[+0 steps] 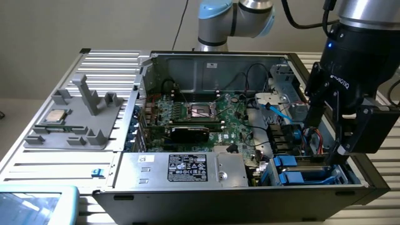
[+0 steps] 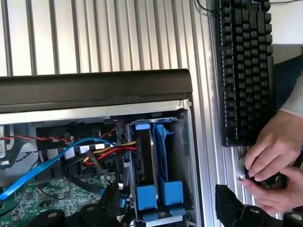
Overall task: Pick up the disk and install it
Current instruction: 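Insert the first disk wire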
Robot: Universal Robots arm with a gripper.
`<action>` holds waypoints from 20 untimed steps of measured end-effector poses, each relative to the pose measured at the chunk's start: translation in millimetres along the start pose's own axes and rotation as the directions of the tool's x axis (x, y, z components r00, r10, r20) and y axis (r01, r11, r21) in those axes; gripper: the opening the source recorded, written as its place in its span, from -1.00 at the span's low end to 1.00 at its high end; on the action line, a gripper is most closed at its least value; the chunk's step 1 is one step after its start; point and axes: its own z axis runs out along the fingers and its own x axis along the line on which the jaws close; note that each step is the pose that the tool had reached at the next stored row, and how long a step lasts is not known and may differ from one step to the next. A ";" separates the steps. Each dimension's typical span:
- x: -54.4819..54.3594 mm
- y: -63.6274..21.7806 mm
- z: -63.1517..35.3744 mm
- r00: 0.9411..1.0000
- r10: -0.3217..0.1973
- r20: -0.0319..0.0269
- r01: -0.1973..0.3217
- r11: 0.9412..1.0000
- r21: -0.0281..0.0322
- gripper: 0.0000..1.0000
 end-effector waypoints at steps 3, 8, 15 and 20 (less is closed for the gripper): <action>0.5 -1.3 0.0 1.000 0.001 0.004 -0.001 1.000 -0.004 0.78; 0.7 -5.5 0.5 1.000 0.006 0.006 -0.006 1.000 -0.008 0.78; 11.2 -16.2 4.6 1.000 0.010 0.006 -0.010 1.000 -0.025 0.78; 23.4 -20.4 5.4 1.000 0.013 0.014 -0.012 0.999 -0.039 0.78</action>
